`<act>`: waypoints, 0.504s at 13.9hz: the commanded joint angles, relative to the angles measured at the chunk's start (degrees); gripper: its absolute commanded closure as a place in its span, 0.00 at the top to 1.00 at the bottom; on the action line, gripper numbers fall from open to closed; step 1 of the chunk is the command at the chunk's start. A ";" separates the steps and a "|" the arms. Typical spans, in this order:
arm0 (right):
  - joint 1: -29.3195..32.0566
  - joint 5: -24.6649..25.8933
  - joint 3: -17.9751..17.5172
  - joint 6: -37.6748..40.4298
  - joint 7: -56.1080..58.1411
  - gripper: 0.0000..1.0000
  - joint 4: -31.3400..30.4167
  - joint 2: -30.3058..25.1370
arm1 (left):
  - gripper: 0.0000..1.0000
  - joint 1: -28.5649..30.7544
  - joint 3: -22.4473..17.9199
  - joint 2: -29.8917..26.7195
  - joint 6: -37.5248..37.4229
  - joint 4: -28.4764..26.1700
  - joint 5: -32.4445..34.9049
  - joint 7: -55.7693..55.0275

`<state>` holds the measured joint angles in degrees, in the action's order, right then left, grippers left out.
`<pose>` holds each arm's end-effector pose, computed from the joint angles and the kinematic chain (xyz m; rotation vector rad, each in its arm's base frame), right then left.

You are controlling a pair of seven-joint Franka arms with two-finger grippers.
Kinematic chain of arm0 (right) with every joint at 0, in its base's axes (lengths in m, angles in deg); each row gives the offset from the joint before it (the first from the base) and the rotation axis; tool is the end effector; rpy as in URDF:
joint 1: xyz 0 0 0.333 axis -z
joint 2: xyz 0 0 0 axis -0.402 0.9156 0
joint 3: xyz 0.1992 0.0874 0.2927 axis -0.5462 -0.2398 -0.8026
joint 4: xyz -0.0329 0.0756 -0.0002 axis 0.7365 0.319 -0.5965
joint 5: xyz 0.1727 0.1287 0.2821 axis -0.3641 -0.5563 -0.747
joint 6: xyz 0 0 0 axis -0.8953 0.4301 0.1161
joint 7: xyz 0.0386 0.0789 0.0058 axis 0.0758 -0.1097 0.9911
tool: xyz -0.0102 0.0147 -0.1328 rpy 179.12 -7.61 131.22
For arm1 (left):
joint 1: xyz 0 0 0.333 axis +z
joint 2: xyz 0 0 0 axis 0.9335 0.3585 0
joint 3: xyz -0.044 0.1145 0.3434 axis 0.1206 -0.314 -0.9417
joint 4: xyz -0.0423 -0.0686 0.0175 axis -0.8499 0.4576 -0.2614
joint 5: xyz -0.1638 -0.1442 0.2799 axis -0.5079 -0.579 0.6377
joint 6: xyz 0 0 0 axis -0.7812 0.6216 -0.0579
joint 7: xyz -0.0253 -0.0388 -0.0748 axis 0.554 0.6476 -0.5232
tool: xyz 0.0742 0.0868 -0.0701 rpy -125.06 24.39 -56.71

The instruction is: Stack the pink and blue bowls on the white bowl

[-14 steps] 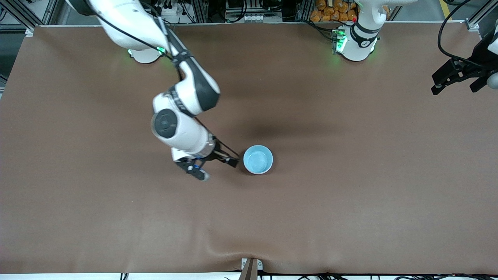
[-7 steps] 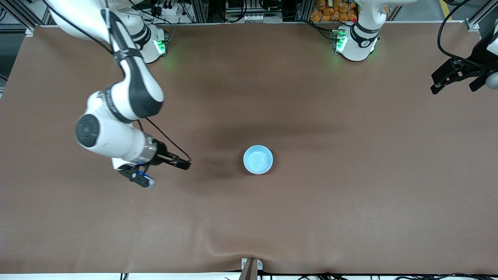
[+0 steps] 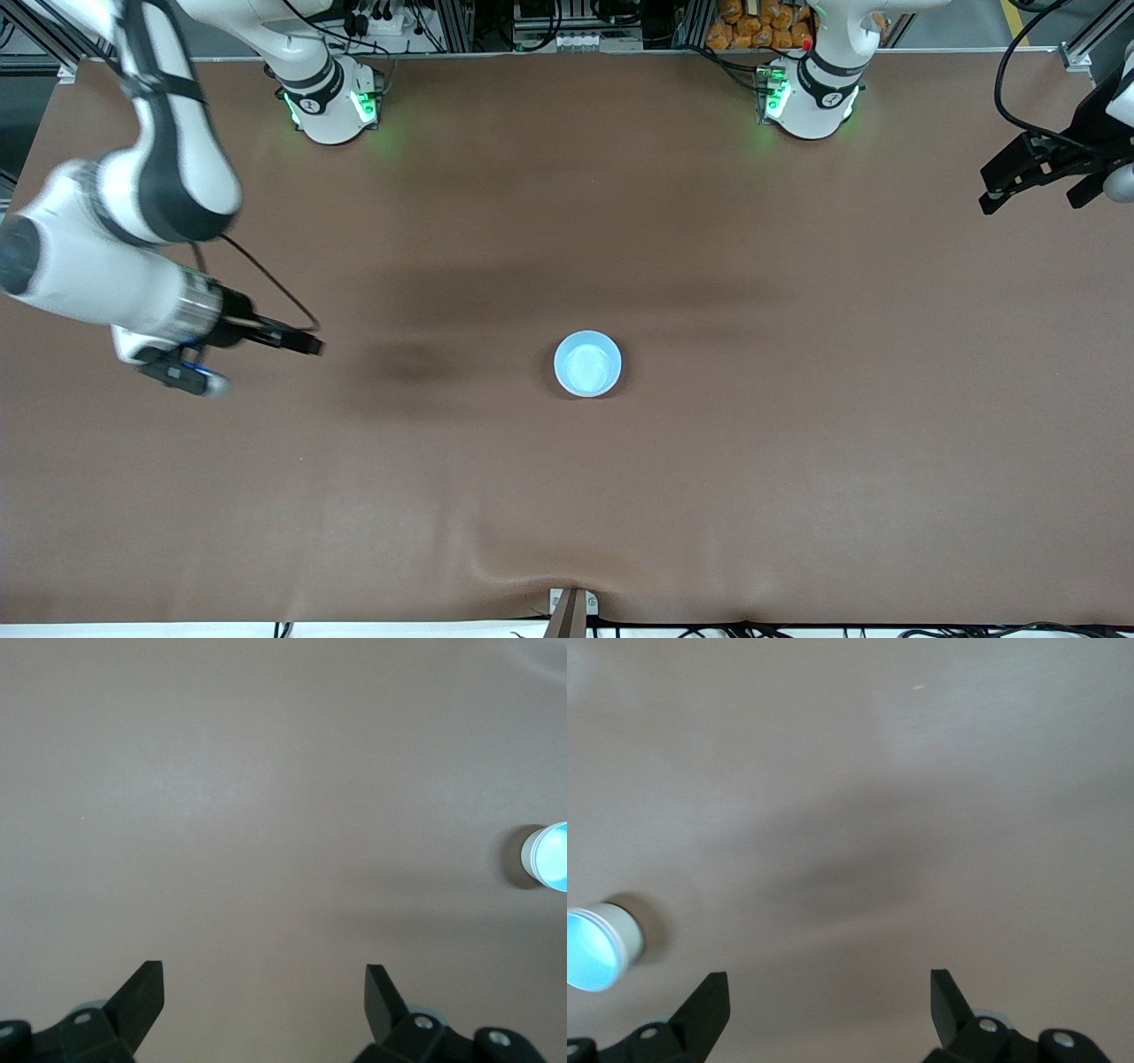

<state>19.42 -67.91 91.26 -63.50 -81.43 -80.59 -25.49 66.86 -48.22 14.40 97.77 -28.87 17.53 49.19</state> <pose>0.5778 0.0535 0.4782 -2.8945 0.4229 0.1626 0.4825 -0.0383 0.6902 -3.1077 -0.0844 -0.1347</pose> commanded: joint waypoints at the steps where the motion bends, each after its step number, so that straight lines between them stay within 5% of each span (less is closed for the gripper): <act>1: 4.62 2.83 -1.40 3.13 7.41 1.00 -2.98 -6.20 | 1.00 0.11 0.12 -1.24 -0.81 -0.51 -0.07 0.99; 7: 7.80 10.65 -1.49 16.03 15.62 1.00 6.75 -7.70 | 1.00 0.19 -0.06 -1.24 -0.82 -0.51 -0.07 0.99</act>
<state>26.23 -59.72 91.16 -52.24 -66.52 -78.08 -32.45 66.87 -48.22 14.40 97.75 -28.88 17.53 49.19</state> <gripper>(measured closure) 0.000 0.000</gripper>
